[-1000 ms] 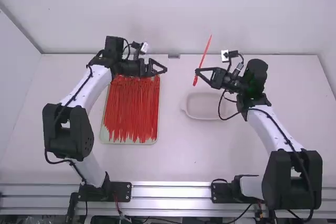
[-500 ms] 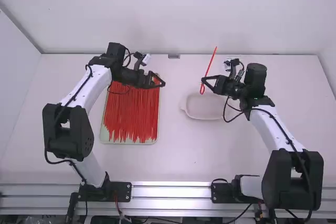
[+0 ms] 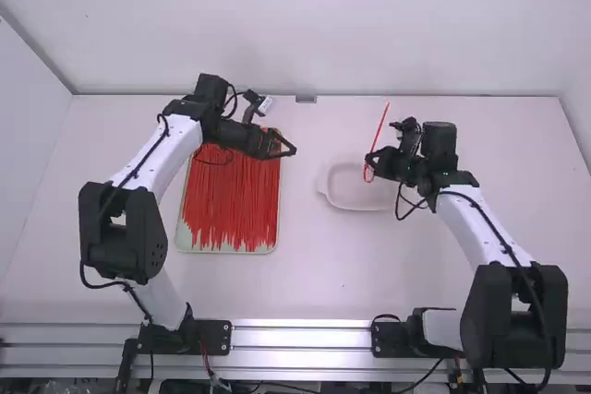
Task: Fasten the cable tie
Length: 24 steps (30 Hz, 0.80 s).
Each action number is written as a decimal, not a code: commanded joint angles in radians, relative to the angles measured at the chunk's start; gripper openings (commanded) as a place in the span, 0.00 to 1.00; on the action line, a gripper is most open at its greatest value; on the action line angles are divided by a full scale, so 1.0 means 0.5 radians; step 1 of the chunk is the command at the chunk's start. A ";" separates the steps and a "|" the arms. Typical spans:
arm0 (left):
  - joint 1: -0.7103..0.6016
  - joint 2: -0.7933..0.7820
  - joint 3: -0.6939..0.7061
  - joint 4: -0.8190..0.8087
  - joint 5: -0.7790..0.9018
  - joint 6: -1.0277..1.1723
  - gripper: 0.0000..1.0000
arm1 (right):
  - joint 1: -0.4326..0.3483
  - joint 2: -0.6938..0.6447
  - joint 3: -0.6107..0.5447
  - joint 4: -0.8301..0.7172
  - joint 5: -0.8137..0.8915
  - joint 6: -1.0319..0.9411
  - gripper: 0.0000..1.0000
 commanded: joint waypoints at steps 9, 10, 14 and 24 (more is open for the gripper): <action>-0.005 0.004 -0.016 -0.005 -0.024 -0.046 0.97 | 0.272 0.108 0.020 0.021 0.757 -0.019 0.00; -0.005 0.004 -0.016 -0.006 -0.024 -0.037 0.97 | 0.283 0.146 0.019 0.035 0.767 -0.019 0.00; -0.005 0.004 -0.016 -0.018 -0.024 -0.019 0.97 | 0.279 0.329 0.019 0.125 0.756 -0.019 0.00; -0.005 0.004 -0.016 -0.017 -0.026 -0.019 0.98 | 0.288 0.594 0.020 0.241 0.742 -0.019 0.00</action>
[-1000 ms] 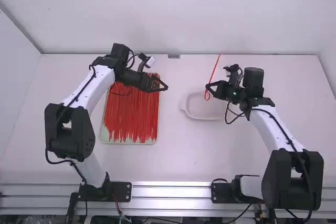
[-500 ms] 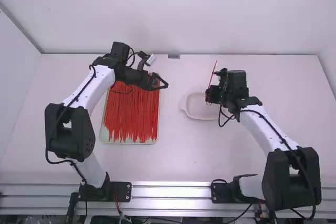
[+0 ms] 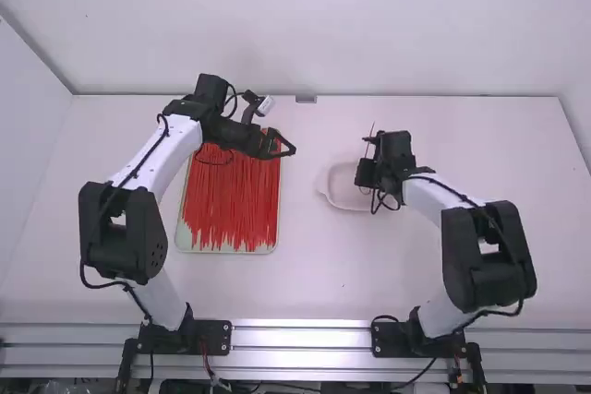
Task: Fasten the cable tie
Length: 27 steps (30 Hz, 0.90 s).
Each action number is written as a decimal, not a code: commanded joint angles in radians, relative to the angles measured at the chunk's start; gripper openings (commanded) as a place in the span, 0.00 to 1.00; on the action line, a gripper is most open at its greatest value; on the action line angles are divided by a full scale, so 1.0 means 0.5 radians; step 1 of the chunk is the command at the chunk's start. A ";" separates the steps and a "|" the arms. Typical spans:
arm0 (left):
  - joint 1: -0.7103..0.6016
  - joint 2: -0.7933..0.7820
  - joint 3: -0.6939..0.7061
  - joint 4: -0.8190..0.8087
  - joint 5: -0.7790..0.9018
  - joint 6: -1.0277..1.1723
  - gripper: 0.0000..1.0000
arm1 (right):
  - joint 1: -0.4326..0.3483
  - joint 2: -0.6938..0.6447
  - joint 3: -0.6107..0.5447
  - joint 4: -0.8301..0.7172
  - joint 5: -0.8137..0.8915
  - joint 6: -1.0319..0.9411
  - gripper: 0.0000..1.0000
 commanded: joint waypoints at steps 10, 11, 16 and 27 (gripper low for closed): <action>-0.004 0.004 -0.015 0.006 0.016 0.021 0.98 | 0.013 0.035 0.021 -0.004 0.028 -0.002 0.00; -0.005 0.004 -0.015 0.008 0.016 0.021 0.98 | 0.011 0.035 0.021 -0.002 0.027 0.005 0.00; -0.004 0.004 -0.014 0.006 0.021 0.022 0.98 | 0.021 0.035 0.024 -0.005 0.029 0.005 0.00; -0.004 0.004 -0.015 0.007 0.014 0.023 0.98 | 0.007 0.032 0.031 -0.014 0.027 0.005 0.50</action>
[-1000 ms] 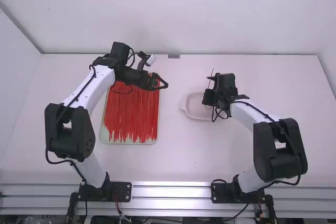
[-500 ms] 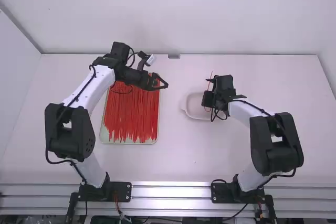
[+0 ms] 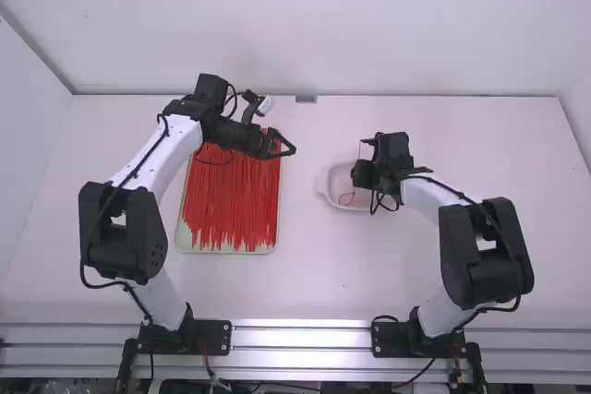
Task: Fasten the cable tie
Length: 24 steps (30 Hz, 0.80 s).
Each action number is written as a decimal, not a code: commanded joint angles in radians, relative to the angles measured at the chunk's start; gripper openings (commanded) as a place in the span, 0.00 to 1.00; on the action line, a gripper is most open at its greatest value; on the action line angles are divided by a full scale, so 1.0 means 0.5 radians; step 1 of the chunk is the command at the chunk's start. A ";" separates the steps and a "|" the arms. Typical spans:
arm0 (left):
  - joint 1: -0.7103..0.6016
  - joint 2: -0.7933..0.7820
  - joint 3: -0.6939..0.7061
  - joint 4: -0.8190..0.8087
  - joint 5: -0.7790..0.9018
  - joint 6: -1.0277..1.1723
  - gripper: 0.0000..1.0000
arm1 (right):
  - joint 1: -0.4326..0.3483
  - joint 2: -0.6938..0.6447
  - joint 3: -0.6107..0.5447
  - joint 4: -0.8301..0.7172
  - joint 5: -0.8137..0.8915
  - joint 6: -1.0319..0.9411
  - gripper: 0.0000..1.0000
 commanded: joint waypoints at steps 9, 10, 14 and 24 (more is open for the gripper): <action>0.068 0.003 -0.012 -0.014 -0.008 -0.002 0.98 | -0.004 -0.175 0.148 -0.402 0.035 0.043 0.99; 0.079 0.003 -0.011 -0.018 -0.008 0.000 0.98 | -0.002 -0.208 0.155 -0.444 0.034 0.043 0.99; 0.121 -0.002 -0.011 -0.020 -0.018 0.018 0.98 | -0.002 -0.356 0.157 -0.573 0.037 0.038 0.99; 0.091 -0.171 -0.012 -0.156 -0.262 0.156 0.93 | 0.029 -0.710 0.157 -0.808 0.062 0.051 0.99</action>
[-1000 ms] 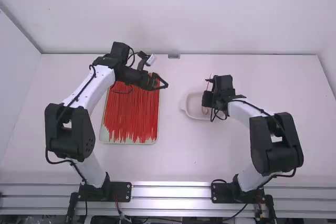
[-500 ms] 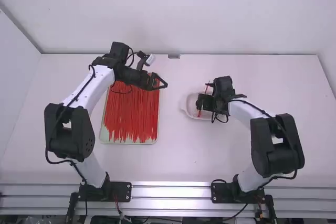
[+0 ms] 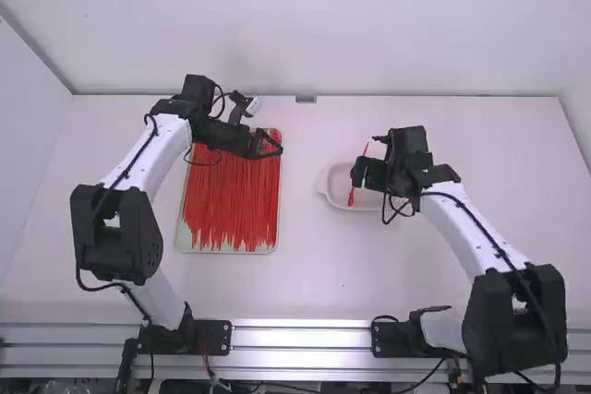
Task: Fasten the cable tie
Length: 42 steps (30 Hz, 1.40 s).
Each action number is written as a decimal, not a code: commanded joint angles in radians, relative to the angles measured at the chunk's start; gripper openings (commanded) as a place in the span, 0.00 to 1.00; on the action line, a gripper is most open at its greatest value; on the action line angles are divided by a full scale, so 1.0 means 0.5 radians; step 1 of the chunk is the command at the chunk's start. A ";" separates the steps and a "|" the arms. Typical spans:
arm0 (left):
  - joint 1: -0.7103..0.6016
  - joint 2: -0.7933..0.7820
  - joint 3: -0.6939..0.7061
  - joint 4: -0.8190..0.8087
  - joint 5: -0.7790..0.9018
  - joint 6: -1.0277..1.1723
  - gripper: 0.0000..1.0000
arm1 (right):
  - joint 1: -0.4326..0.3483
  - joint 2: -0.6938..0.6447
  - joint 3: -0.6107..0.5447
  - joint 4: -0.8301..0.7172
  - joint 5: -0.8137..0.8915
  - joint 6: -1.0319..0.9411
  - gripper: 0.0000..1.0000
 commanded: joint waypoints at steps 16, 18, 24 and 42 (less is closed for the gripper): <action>-0.085 -0.319 -0.023 -0.052 -0.486 -0.140 0.99 | 0.259 -0.325 0.041 -0.156 0.357 0.116 0.99; -0.080 -0.319 -0.023 -0.040 -0.489 -0.139 0.99 | 0.243 -0.325 0.041 -0.159 0.353 0.115 0.99; -0.092 -0.319 -0.023 0.027 -0.713 -0.327 0.99 | 0.219 -0.325 0.040 -0.172 0.353 0.116 0.99; -0.006 -0.405 -0.109 0.102 -0.829 -0.405 0.95 | 0.139 -0.414 -0.048 -0.075 0.351 0.026 0.95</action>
